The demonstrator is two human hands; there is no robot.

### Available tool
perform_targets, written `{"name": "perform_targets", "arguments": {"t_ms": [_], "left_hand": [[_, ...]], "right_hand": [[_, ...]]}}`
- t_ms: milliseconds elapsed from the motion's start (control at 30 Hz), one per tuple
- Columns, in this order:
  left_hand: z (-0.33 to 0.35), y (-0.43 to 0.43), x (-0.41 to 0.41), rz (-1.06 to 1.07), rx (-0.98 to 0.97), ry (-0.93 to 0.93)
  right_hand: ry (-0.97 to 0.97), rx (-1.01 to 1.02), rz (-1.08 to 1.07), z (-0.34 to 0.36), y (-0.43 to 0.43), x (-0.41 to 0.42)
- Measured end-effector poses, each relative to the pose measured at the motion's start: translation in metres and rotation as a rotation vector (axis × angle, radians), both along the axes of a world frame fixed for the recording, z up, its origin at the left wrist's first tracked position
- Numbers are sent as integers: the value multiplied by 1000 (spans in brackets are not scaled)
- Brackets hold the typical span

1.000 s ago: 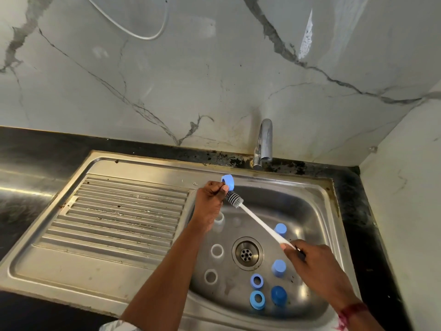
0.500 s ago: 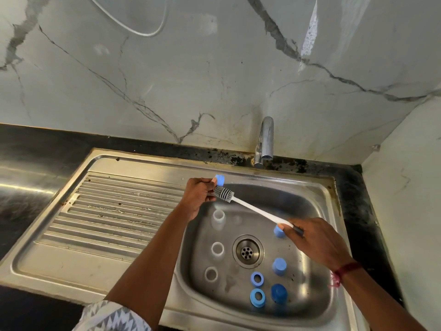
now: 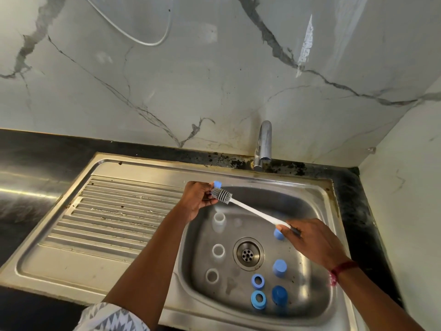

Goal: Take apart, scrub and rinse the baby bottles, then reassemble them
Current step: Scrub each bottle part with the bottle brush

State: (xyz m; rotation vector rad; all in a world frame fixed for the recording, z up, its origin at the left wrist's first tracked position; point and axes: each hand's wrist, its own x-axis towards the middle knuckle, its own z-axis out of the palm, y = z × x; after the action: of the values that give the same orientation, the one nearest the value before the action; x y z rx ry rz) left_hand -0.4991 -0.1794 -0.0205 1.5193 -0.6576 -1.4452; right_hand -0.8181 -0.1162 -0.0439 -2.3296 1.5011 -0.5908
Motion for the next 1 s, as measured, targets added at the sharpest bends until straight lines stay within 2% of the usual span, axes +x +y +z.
{"name": "perform_targets", "arguments": {"t_ms": [167,300,467,733,867,1000], "left_hand": [[-4,16,2,57,31,57],[-5,34,-6,32,-1,67],[-4,47,-21,42,-11,-38],[7,57,-55,57,-102,-104],[5,57,-59,36,-61,-77],[8,55,-67,25,-56,-6]], "right_hand": [[-84,9,-65,7,4,7],[4,68,-67,6,17,14],[60,31,-105,0,44,6],[-3,33,-255,11,71,0],[-17,105,-296,24,85,0],[-9,52,-334,30,99,0]]}}
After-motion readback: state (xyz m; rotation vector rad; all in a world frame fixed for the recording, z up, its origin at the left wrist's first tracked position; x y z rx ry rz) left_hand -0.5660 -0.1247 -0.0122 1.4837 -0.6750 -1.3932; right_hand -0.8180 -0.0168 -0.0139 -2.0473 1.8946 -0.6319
